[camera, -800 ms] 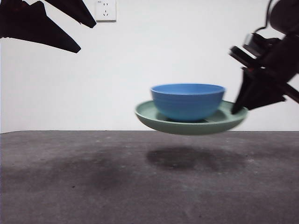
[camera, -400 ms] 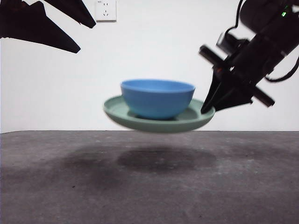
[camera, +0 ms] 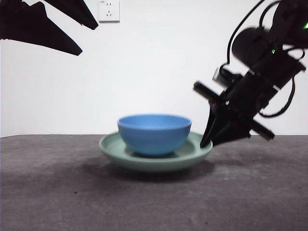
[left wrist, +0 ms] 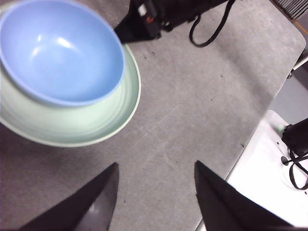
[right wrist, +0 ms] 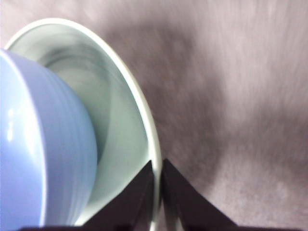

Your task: Pick up the blue bowl, put it on the green plate, put it on desk

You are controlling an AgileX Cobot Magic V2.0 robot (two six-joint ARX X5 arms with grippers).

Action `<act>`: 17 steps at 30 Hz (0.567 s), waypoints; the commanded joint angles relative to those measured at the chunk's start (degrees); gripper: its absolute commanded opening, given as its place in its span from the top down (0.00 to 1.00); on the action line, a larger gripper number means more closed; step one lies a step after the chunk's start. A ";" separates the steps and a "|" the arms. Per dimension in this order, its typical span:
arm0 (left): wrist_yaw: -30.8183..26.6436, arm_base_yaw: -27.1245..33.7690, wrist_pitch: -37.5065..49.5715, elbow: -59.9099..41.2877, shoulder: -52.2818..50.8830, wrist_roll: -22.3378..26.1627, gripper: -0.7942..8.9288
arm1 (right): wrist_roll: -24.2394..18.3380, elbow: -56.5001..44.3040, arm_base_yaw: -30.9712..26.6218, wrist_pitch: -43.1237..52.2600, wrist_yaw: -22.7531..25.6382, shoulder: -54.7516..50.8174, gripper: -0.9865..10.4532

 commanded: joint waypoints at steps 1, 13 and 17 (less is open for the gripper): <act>0.28 -0.42 0.22 0.50 0.26 0.28 0.66 | 1.16 1.03 0.52 1.92 -0.33 2.21 0.91; 0.31 -0.42 -0.15 0.50 0.26 0.28 0.66 | 1.14 1.03 1.22 1.53 0.57 3.48 0.89; 0.28 -0.42 -0.17 0.50 0.26 0.28 0.66 | 1.18 1.03 1.55 1.29 0.59 3.48 0.78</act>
